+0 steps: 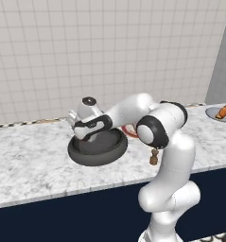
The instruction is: Place one bun and one sausage from the bowl on each plate.
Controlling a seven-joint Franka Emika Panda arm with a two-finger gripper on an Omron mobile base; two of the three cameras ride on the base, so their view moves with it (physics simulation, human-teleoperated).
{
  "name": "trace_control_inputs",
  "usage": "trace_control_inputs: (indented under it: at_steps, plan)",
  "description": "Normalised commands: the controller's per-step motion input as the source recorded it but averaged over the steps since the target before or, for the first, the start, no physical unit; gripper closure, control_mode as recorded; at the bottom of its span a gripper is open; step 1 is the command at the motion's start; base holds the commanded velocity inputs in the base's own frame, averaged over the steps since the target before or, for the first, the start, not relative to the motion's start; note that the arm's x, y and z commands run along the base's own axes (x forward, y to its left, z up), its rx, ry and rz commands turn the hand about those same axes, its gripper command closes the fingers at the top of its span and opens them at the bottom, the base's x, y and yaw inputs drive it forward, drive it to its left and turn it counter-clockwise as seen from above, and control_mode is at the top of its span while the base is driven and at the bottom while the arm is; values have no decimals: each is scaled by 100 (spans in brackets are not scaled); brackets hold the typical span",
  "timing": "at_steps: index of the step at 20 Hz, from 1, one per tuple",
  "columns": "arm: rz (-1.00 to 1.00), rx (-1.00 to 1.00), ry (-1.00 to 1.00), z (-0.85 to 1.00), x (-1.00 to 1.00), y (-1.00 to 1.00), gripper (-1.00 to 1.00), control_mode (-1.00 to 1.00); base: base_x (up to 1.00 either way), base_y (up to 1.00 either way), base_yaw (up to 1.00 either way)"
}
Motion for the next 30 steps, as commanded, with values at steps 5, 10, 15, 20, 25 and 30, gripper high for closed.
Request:
trace_control_inputs:
  at_steps: [5, 10, 15, 20, 25, 30]
  plan:
    - [-16, -7, 33, -56, 29, -7, 100, -100, 0, 0, 0]
    - [-15, 0, 10, -47, -50, -70, 100, -100, 0, 0, 0]
    - [-13, 9, 2, 31, -79, -57, 100, -100, 0, 0, 0]
    - [-7, 8, -2, 100, -53, -95, 100, -100, 0, 0, 0]
    - [5, 0, -15, 74, -23, -100, 100, -100, 0, 0, 0]
    - [-16, 3, -16, 6, -12, -99, 100, -100, 0, 0, 0]
